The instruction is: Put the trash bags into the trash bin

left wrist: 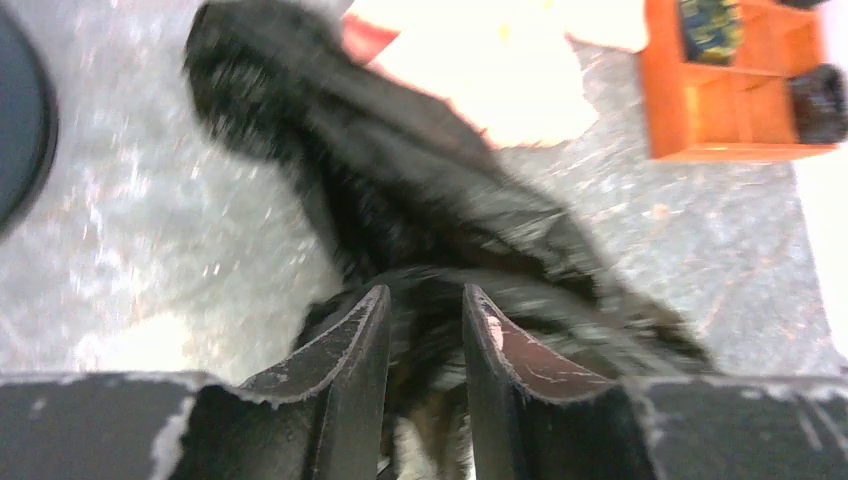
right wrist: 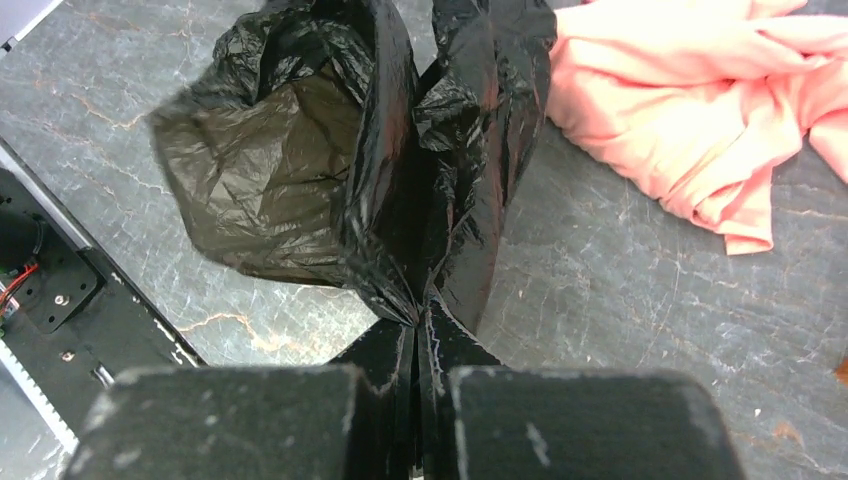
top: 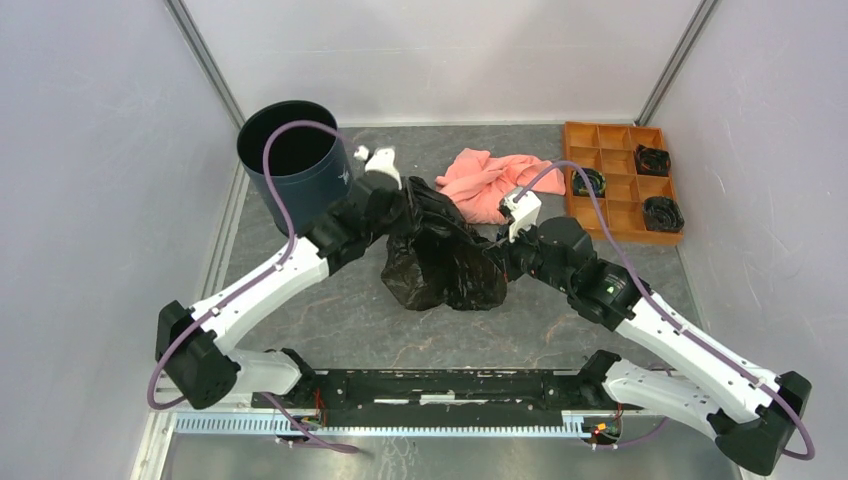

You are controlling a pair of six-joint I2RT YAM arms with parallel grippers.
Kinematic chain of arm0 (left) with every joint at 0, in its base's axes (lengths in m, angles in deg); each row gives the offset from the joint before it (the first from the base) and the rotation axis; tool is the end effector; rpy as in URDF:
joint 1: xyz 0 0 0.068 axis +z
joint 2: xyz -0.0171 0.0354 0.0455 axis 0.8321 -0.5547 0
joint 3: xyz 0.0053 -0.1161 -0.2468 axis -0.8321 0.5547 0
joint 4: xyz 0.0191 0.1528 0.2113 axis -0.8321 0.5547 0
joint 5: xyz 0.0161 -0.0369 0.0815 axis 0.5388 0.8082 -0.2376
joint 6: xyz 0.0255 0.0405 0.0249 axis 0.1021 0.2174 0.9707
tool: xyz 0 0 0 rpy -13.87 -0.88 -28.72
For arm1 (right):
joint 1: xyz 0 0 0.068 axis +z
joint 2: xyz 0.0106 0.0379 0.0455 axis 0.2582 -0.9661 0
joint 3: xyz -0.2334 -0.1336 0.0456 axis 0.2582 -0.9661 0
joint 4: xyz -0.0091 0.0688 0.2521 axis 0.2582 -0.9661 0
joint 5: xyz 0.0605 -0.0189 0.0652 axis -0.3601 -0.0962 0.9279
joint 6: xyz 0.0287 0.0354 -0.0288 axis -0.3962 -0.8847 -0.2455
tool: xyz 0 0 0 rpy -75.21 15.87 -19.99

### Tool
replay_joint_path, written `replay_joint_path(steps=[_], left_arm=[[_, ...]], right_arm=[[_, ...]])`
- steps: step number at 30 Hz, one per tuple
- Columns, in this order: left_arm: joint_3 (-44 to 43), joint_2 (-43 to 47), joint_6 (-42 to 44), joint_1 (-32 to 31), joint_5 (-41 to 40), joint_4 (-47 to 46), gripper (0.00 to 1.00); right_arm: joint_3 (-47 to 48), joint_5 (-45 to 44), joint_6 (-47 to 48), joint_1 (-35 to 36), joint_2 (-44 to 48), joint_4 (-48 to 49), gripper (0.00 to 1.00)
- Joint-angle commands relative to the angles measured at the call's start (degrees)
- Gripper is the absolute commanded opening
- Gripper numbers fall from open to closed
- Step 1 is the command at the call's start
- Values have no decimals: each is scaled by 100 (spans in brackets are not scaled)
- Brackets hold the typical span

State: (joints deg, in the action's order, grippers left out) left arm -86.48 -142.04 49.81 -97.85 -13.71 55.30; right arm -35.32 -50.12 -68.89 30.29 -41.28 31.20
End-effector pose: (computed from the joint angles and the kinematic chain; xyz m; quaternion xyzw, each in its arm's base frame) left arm 0.2184 -0.1806 0.3101 -0.0180 0.8792 -0.1921 0.4356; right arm 0.1432 0.1433 0.3253 -0.2326 0.8033 0.2546 0.4856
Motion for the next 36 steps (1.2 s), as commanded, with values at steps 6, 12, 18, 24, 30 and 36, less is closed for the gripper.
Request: replay_joint_path(steps=[6, 12, 18, 24, 30, 36], left_arm=[[-2397, -243, 1679, -21, 857, 29, 35], [-1484, 596, 1163, -21, 1624, 335, 70], [903, 2208, -166, -27, 3474, 16, 100], [3145, 4055, -1720, -140, 4127, -2175, 100], [4035, 3820, -1870, -2069, 2025, -3392, 100], [3222, 1602, -1562, -3149, 622, -4010, 100]], right_arm=[[1621, -1138, 715, 1, -303, 48, 0], [1381, -1562, 653, 1, 144, 47, 0], [1255, -1785, 330, 0, 168, 284, 0], [1645, -1945, 48, -7, -381, 414, 0], [2239, -2025, -170, 2, -1089, 294, 1], [2686, -2075, -149, 3, -1349, 142, 0]])
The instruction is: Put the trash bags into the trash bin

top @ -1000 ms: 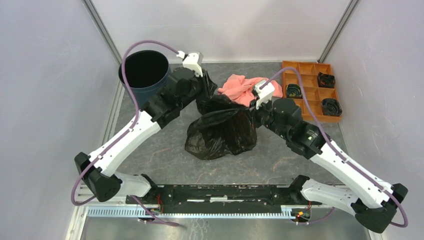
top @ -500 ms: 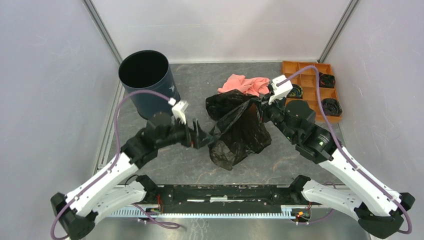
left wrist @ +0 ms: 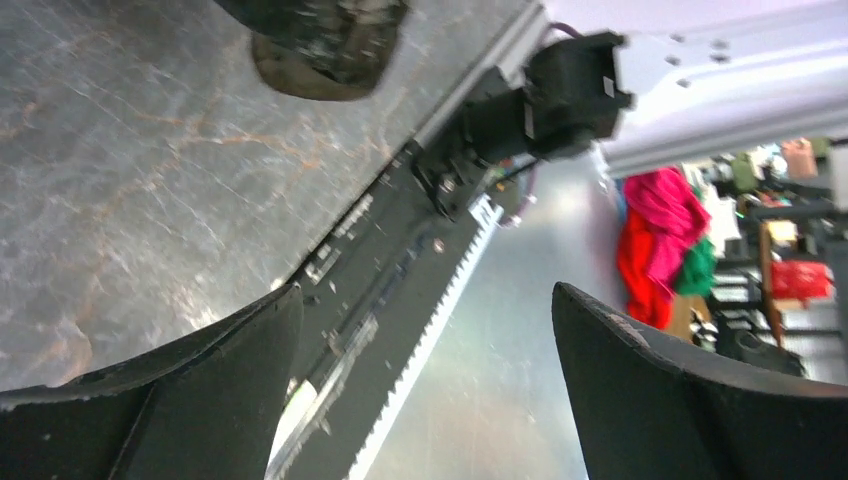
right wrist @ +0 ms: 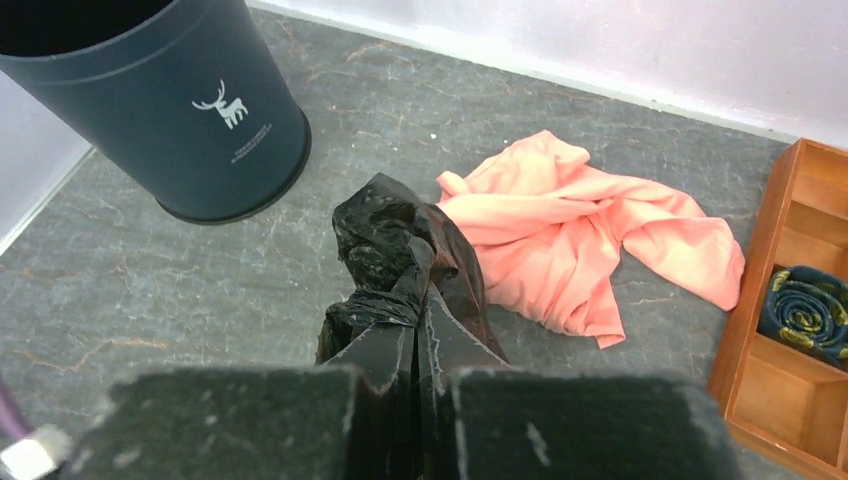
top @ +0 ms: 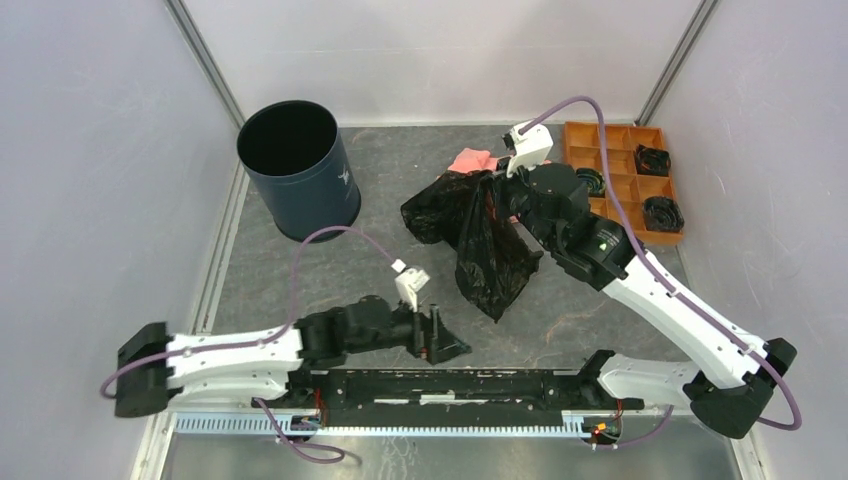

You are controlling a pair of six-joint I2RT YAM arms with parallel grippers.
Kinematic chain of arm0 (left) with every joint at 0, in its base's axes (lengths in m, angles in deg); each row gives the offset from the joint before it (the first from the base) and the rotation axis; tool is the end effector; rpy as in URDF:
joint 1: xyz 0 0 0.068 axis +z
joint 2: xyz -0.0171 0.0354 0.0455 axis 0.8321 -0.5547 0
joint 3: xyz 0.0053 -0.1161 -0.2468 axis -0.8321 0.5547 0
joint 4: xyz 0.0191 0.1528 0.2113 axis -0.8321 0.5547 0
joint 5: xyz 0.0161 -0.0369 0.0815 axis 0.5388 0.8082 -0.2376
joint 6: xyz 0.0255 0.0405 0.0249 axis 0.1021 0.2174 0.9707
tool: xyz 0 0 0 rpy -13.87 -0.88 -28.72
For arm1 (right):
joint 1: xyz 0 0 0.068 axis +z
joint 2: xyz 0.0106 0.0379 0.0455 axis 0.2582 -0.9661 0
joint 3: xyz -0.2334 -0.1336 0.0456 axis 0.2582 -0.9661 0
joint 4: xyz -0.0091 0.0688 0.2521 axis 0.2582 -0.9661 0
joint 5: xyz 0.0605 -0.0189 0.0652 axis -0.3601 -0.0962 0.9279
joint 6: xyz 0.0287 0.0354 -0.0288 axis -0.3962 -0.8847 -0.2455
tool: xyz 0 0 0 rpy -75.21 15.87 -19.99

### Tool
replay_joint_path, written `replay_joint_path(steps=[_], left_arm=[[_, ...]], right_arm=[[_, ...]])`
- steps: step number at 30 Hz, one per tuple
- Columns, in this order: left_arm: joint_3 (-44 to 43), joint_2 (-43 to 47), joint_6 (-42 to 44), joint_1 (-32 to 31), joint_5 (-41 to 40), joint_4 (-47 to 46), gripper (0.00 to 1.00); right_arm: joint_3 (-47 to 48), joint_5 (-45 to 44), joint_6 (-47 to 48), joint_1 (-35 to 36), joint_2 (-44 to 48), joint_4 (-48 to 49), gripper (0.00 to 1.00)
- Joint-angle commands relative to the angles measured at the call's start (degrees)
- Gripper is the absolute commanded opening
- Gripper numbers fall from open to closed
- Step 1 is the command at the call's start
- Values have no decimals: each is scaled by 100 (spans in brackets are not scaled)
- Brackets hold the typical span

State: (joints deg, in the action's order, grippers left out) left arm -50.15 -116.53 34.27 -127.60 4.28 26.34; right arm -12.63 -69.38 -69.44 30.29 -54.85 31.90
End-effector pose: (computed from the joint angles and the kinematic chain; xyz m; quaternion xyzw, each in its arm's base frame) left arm 0.0612 -0.1850 0.2349 0.1518 0.7865 -0.5319 0.2746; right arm 0.1837 0.1675 0.4152 -0.1113 0.7735 0.1713 0.5999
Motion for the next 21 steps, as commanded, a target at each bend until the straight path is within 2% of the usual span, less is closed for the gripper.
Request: replay_joint_path(steps=[1, 4, 7, 9, 14, 21], left_arm=[[-452, -1274, -54, -173, -1282, -1438, 100], [-518, -2038, -15, -262, -1805, -2065, 100], [-410, -2600, 620, -603, -2601, -3269, 100], [-391, -3020, 1124, -745, -2707, -4159, 100], [-684, -4090, 1656, -844, -2684, -5346, 100], [-715, -5773, 1981, -1010, -3159, -8389, 100]], right_arm=[[475, -175, -98, -3, 5, 29, 0], [585, -229, -111, 2, 52, -38, 0], [689, -270, -124, 0, 74, -58, 1], [738, -265, -125, -3, 81, -26, 0], [843, -276, -80, -3, 12, 18, 1], [752, -254, -115, -5, 113, 128, 1]])
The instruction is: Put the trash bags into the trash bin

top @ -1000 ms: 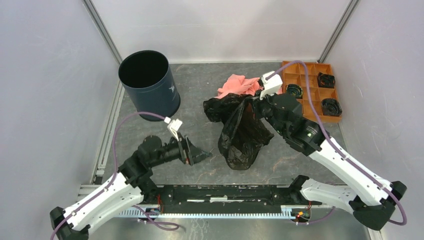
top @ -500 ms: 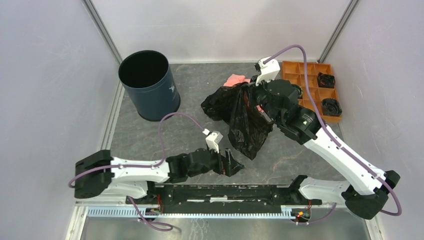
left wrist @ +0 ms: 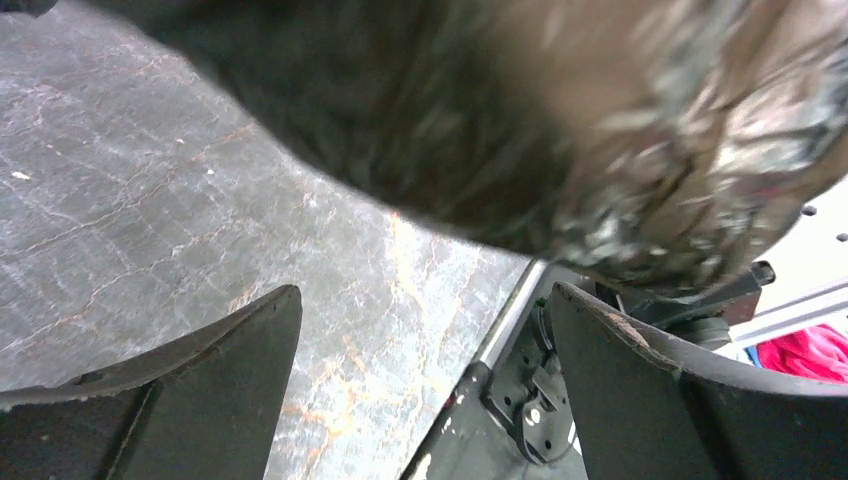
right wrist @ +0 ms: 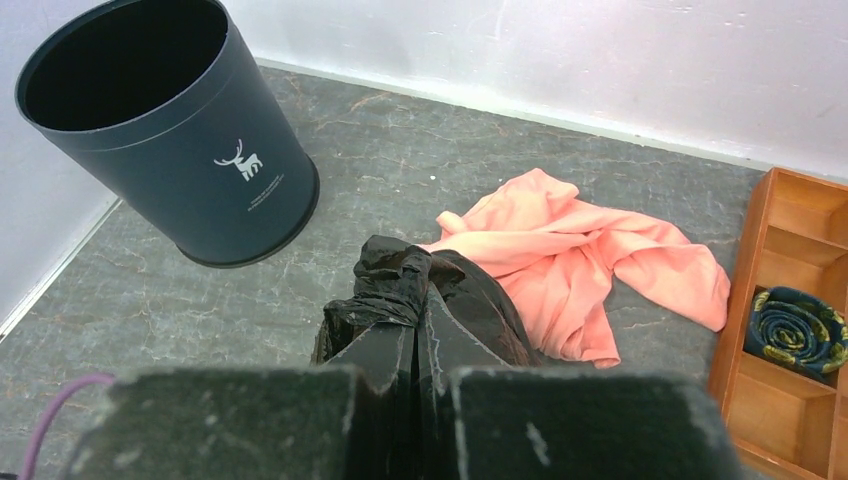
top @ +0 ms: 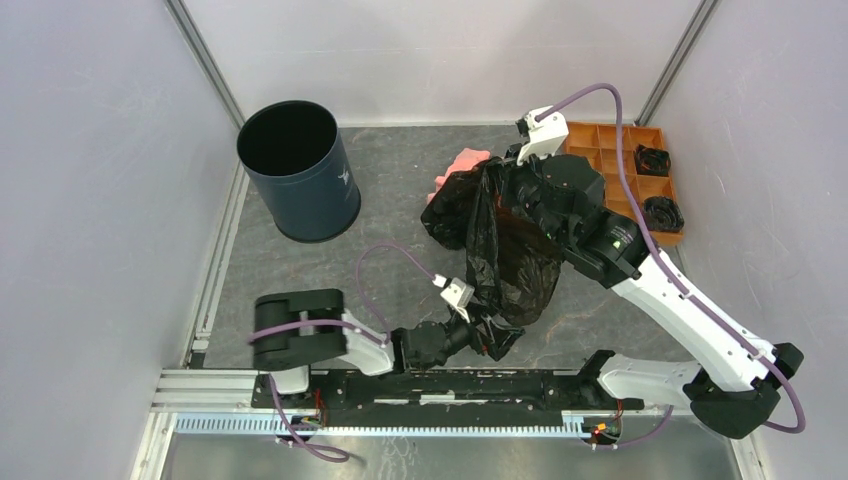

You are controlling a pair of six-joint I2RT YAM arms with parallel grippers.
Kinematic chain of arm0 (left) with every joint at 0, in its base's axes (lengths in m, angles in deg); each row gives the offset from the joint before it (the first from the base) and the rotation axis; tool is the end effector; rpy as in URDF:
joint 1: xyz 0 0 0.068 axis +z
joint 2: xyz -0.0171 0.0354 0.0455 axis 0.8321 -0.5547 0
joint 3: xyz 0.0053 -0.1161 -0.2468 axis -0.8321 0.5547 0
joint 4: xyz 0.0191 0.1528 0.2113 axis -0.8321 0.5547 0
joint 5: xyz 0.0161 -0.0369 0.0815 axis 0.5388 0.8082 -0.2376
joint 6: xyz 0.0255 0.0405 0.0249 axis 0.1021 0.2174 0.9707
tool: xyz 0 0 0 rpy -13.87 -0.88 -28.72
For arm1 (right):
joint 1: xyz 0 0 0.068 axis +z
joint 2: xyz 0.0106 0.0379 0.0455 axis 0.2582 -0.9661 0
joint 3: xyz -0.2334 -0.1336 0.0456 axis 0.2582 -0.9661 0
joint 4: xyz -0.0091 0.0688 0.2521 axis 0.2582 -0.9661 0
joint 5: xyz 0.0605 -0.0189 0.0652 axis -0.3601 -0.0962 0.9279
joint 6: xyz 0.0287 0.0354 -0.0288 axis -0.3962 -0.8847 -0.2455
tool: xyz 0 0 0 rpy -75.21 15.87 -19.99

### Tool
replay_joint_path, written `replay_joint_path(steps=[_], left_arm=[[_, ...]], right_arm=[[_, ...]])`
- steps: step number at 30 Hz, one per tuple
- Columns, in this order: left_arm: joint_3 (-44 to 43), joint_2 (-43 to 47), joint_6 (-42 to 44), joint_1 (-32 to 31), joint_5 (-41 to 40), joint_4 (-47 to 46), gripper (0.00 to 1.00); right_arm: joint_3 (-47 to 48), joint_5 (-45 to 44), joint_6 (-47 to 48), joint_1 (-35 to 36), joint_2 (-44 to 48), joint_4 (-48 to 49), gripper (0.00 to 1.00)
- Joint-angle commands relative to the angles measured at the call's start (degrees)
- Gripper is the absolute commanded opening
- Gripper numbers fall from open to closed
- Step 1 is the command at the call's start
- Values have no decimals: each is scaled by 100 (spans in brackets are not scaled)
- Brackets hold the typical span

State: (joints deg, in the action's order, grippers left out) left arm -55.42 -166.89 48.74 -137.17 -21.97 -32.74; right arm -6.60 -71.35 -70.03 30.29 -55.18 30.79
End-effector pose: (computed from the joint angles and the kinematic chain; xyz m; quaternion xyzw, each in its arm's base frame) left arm 0.0632 -0.3016 0.1650 0.1326 0.7087 -0.5004 0.4794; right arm 0.1793 0.1615 0.4474 -0.0839 0.7523 0.1810 0.6279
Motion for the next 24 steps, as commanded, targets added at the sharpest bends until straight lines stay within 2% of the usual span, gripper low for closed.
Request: replay_joint_path(steps=[1, 3, 8, 13, 15, 18, 22, 24], left_arm=[[-265, -976, 510, -53, -572, -2907, 100], [-520, -1298, 408, -42, -569, -3341, 100], [-932, -1555, 408, -59, -33, -3172, 100], [-919, -1497, 656, -76, -12, -3203, 100], [-1043, -1452, 663, -97, -179, -2933, 100], [-1147, -1444, 262, -22, -951, -2622, 99], [-1311, -1512, 124, 158, -671, -2933, 88], [-1386, -1496, 78, 238, -655, -2868, 73]], right_arm=[[133, -29, -73, -1, 165, 255, 1], [127, 17, -88, 7, 189, 247, 0], [140, 80, -90, -4, 232, 183, 0], [37, 123, -116, 2, 288, 261, 0], [16, 164, -132, -6, 282, 273, 0], [14, 229, -173, 0, 307, 275, 0], [7, 182, -147, -4, 336, 255, 0], [22, 151, -109, -1, 337, 208, 0]])
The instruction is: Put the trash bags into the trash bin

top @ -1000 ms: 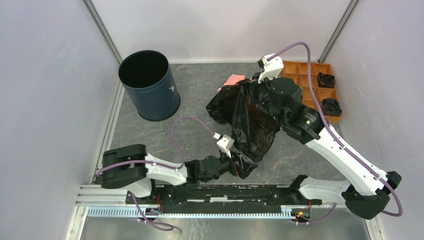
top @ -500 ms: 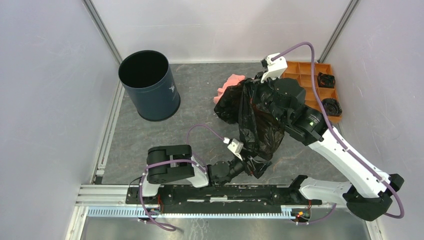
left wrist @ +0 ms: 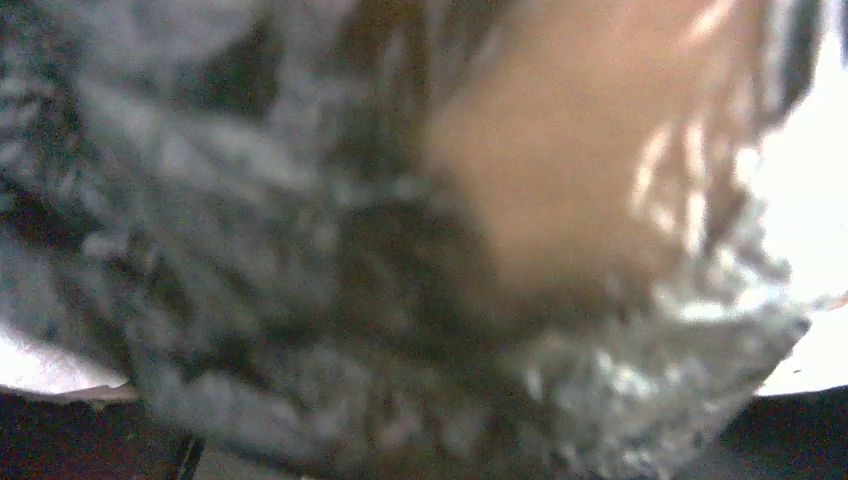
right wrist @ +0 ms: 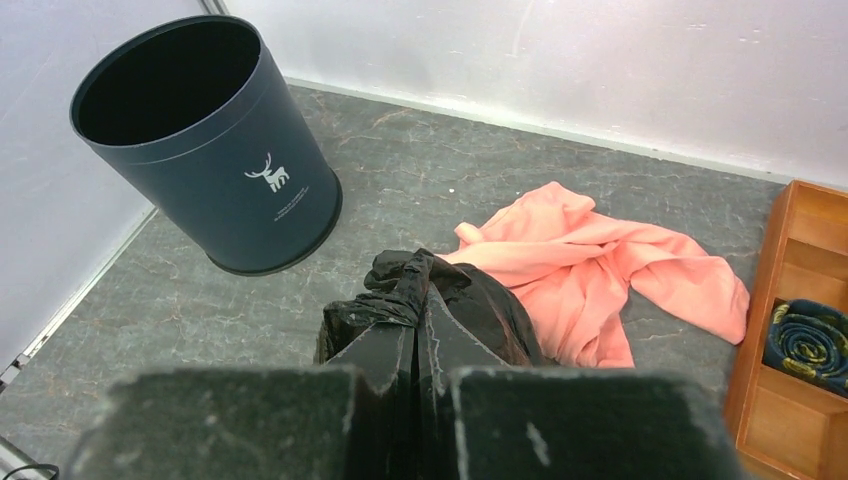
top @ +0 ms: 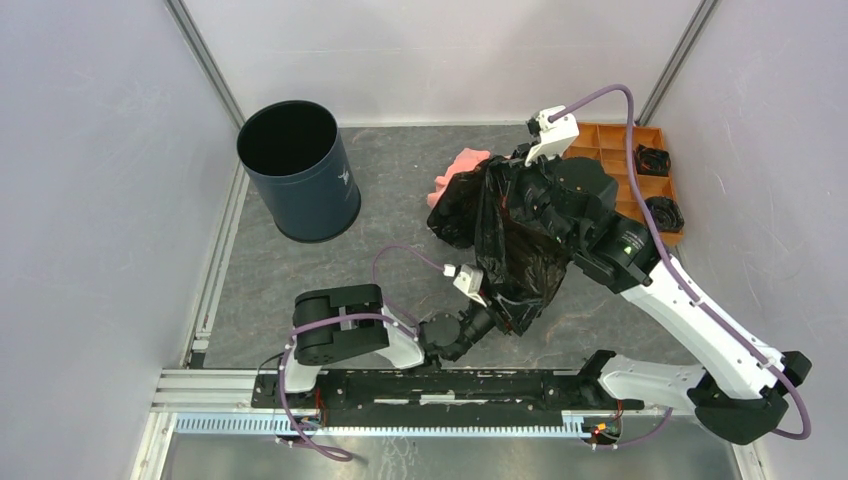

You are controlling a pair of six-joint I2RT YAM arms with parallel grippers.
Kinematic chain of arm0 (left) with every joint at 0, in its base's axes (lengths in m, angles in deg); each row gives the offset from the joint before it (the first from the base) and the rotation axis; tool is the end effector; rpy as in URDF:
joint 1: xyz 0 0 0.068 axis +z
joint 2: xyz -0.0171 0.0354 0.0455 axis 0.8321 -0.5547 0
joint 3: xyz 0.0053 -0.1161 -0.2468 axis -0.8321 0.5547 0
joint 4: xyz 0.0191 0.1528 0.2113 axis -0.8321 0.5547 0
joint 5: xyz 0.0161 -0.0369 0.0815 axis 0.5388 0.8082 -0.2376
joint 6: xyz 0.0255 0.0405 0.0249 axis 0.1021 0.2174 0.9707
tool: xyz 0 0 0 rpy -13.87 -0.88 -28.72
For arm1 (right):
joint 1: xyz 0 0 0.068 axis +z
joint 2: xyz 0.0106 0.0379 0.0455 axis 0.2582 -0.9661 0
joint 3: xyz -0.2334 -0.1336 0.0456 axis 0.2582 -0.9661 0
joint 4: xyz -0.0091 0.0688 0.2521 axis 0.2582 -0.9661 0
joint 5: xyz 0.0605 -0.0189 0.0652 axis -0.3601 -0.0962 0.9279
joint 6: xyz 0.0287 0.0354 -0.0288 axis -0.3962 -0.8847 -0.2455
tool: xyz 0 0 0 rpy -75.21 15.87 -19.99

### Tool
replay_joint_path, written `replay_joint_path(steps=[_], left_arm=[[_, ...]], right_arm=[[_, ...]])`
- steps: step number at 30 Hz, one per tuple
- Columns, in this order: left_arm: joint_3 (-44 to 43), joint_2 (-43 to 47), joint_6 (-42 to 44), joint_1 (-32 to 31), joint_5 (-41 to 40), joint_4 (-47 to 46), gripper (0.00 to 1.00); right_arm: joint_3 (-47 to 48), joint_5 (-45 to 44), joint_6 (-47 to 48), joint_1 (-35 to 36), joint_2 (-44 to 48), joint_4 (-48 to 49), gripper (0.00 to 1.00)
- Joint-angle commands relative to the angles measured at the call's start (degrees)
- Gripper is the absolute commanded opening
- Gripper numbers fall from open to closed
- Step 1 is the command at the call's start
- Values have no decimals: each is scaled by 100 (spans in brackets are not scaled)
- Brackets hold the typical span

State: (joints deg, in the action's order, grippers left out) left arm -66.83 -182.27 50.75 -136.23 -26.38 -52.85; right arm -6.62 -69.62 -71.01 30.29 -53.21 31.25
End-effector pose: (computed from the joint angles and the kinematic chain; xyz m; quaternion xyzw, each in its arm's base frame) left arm 0.0793 -0.3488 0.1661 0.0525 0.6272 -0.5592 0.5396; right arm 0.1708 0.1543 0.4555 -0.0809 0.7402 0.2070 0.6346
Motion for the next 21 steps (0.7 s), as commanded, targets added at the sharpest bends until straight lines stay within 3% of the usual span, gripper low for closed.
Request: replay_joint_path(steps=[1, 5, 8, 10, 12, 14, 18, 21], left_arm=[[-244, 64, -202, 196, -193, -846, 65], [192, 477, -438, 352, -72, -456, 31], [851, 1476, -948, 501, 178, 1047, 9], [980, 2485, -1419, 634, 255, 3314, 6], [664, 3480, -1786, 788, 241, 6238, 2], [370, 4126, -1842, 849, 143, 8263, 2], [89, 5155, -1611, 1224, 654, 10304, 2], [-652, 5419, -1058, 1907, 794, 11377, 2]], right_arm=[[12, -10, -4, 1, 153, 157, 1], [-118, -35, 240, -2, 292, -48, 1], [-642, 110, 610, -2, 610, -361, 1], [-1082, 222, 798, -5, 907, -779, 1], [-1605, 455, 809, 0, 1183, -1108, 1], [-2350, 849, 755, 1, 1477, -1201, 1], [-3395, 1851, 489, 1, 1706, -869, 1], [-3060, 1391, 230, 6, 1494, -828, 0]])
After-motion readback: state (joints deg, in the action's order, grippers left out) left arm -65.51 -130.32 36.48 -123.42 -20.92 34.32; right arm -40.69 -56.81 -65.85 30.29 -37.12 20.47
